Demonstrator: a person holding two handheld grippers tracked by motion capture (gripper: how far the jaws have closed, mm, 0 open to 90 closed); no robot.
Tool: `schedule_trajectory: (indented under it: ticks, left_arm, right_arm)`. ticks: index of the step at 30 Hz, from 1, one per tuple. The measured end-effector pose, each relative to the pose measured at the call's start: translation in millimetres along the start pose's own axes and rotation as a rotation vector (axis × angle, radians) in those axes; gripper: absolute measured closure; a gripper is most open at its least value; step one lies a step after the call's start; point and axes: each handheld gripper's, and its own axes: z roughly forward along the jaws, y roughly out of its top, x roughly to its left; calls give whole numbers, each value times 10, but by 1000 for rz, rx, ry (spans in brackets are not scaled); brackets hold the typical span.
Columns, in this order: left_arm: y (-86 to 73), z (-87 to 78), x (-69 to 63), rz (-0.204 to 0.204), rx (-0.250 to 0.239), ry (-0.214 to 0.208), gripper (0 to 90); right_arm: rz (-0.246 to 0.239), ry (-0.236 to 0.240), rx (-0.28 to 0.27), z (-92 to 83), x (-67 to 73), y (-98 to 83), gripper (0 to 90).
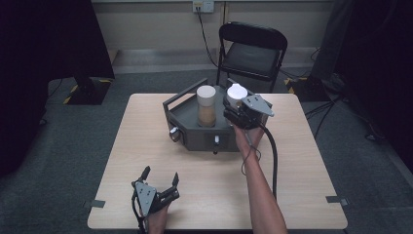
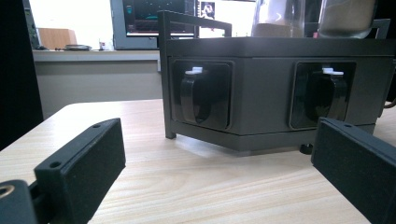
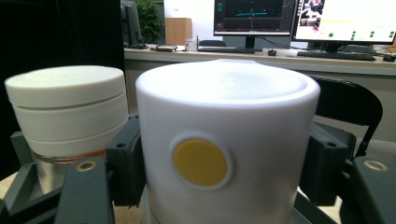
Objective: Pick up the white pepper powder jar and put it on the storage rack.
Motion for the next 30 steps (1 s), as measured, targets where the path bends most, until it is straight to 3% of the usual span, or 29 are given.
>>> schedule_trajectory:
  ticks: [4, 8, 30]
  left_arm:
    - [0, 0, 0, 0, 0, 0, 23]
    - [0, 0, 0, 0, 0, 0, 23]
    - [0, 0, 0, 0, 0, 0, 23]
  right_arm:
    - [33, 9, 5, 20, -19, -21, 300]
    - [4, -1, 17, 42, 19, -31, 300]
    - [5, -9, 31, 77, 15, -88, 300]
